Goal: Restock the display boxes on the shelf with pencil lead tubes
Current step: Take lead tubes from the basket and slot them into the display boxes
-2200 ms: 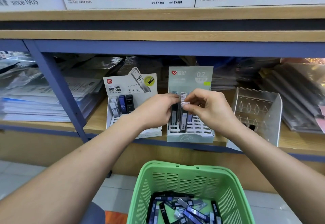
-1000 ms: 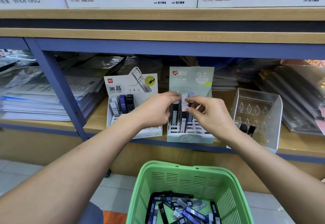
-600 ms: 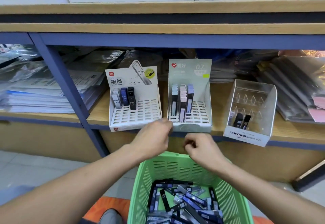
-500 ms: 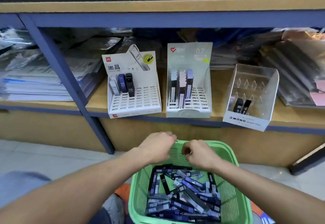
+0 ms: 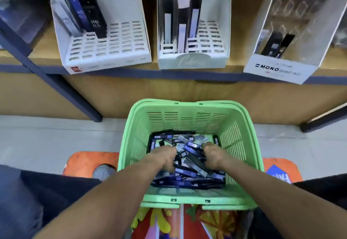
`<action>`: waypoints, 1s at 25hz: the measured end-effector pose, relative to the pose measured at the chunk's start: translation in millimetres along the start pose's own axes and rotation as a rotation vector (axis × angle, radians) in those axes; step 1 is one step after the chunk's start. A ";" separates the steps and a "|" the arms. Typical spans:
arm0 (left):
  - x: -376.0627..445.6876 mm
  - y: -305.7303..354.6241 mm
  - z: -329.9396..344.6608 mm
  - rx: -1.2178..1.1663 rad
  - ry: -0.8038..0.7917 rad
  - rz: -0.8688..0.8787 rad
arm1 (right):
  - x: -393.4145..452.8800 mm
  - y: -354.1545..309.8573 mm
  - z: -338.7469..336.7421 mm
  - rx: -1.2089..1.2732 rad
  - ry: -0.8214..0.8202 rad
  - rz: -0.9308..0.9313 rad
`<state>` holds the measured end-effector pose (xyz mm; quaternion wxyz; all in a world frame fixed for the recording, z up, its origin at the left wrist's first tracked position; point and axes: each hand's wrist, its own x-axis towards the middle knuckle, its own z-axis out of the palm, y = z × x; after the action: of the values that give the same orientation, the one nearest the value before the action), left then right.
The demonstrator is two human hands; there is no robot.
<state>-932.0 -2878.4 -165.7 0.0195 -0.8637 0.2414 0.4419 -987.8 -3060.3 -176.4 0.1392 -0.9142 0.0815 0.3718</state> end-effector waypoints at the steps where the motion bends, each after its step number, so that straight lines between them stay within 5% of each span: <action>1: 6.3 0.1 7.1 -0.007 -0.024 -0.010 | 4.9 3.4 3.1 0.001 0.008 -0.002; 18: 54.7 -0.4 63.9 0.098 -0.061 -0.101 | 57.2 3.0 41.2 -0.244 -0.048 -0.010; 25: 60.2 -1.2 60.7 0.068 0.009 -0.045 | 68.1 5.1 44.2 -0.077 -0.025 -0.002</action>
<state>-947.6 -2886.4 -249.4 0.0575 -0.8698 0.2368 0.4290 -969.8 -3054.4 -255.5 0.1053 -0.9143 0.0643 0.3858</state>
